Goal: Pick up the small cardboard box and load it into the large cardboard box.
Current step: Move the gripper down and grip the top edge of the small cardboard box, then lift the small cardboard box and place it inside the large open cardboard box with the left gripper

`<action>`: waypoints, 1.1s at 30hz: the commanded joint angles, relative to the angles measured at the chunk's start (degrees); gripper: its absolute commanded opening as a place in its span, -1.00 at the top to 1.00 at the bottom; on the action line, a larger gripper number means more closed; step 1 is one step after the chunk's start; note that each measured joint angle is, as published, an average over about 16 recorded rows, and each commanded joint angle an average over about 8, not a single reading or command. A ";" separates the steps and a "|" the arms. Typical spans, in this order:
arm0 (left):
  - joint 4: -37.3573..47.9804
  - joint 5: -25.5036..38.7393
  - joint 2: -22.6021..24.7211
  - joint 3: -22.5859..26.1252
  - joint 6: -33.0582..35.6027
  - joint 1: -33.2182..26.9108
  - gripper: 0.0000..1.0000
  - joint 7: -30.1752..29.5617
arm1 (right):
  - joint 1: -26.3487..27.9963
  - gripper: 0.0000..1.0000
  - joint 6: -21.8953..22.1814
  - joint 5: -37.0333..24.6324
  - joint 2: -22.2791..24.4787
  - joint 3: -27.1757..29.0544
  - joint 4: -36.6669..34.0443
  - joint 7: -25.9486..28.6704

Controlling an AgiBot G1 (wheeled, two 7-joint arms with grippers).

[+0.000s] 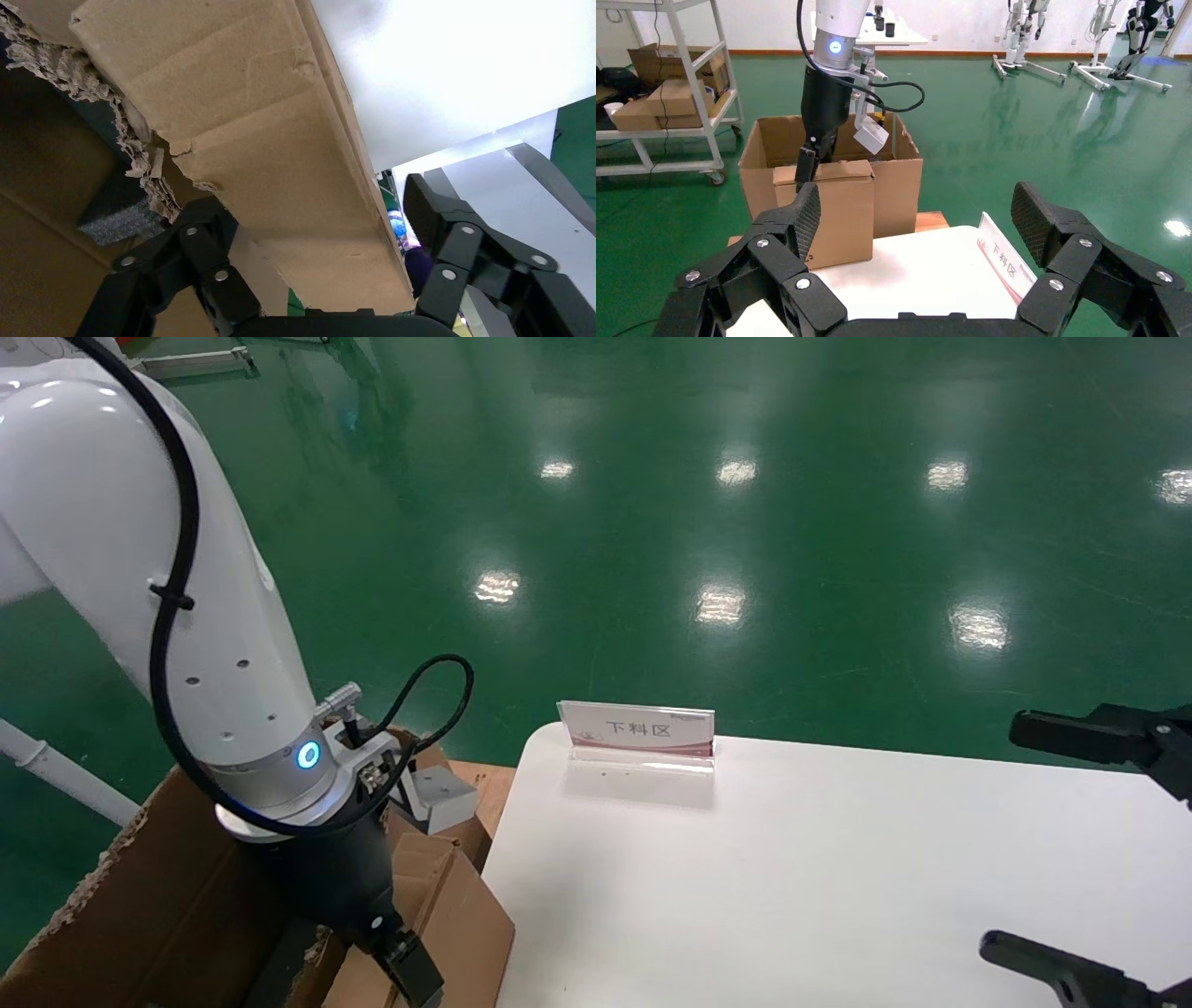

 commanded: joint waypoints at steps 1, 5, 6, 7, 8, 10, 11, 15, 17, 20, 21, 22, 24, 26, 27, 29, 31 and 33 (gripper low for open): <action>0.00 -0.02 -0.01 0.00 -0.02 0.03 1.00 0.01 | 0.00 1.00 0.00 0.00 0.00 0.00 0.00 0.00; 0.01 0.00 -0.01 -0.01 -0.03 0.03 1.00 0.01 | 0.00 1.00 0.00 0.00 0.00 0.00 0.00 0.00; 0.01 0.00 -0.01 -0.02 -0.03 0.03 1.00 0.01 | 0.00 0.92 0.01 0.00 0.00 0.00 0.00 0.00; 0.01 0.01 0.00 -0.02 -0.03 0.03 1.00 0.01 | 0.00 0.67 0.01 0.00 0.00 0.00 0.00 0.00; 0.01 0.01 0.00 -0.02 -0.03 0.03 1.00 0.01 | 0.00 0.42 0.00 0.00 0.00 0.00 0.00 0.00; 0.01 0.02 0.00 -0.03 -0.03 0.03 1.00 0.01 | 0.00 -0.08 0.00 0.00 0.00 0.00 0.00 0.00; 0.01 0.03 0.01 -0.03 -0.03 0.02 1.00 0.01 | 0.00 -0.33 0.00 0.00 0.00 0.00 0.00 0.00; 0.01 0.06 0.01 -0.04 -0.01 0.02 1.00 0.01 | 0.00 -1.00 0.00 0.00 0.00 0.00 0.00 0.00; 0.01 0.07 0.02 -0.04 -0.01 0.02 1.00 0.01 | 0.00 -1.00 0.00 0.00 0.00 0.00 0.00 0.00; 0.00 0.08 0.02 -0.04 0.02 -0.02 1.00 0.01 | 0.00 -1.00 0.00 0.00 0.00 0.00 0.00 0.00; 0.00 0.08 0.03 -0.05 0.02 -0.03 1.00 0.01 | 0.00 -1.00 0.00 0.00 0.00 0.00 0.00 0.00; 0.01 0.09 0.04 -0.08 0.01 -0.05 1.00 0.01 | 0.00 -1.00 0.00 0.00 0.00 0.00 0.00 0.00; 0.04 0.17 0.06 -0.24 0.00 -0.13 1.00 0.05 | 0.00 -1.00 -0.01 0.00 0.00 0.00 0.00 0.00; 0.08 0.37 0.06 -0.56 0.02 -0.33 1.00 0.13 | 0.00 -1.00 -0.01 0.00 0.00 0.00 0.00 0.00; 0.10 0.52 0.05 -0.77 0.05 -0.49 1.00 0.20 | 0.00 -1.00 0.00 0.00 0.00 0.00 0.00 0.00; 0.13 0.92 0.01 -1.32 0.16 -0.96 1.00 0.37 | 0.00 -1.00 0.00 0.00 0.00 0.00 0.00 0.00; 0.13 1.50 -0.13 -2.07 0.35 -1.66 1.00 0.63 | 0.00 -1.00 0.00 0.00 0.00 0.00 0.00 0.00; 0.11 2.22 -0.35 -3.02 0.59 -2.56 1.00 0.96 | 0.00 -1.00 0.00 0.00 0.00 0.00 0.00 0.00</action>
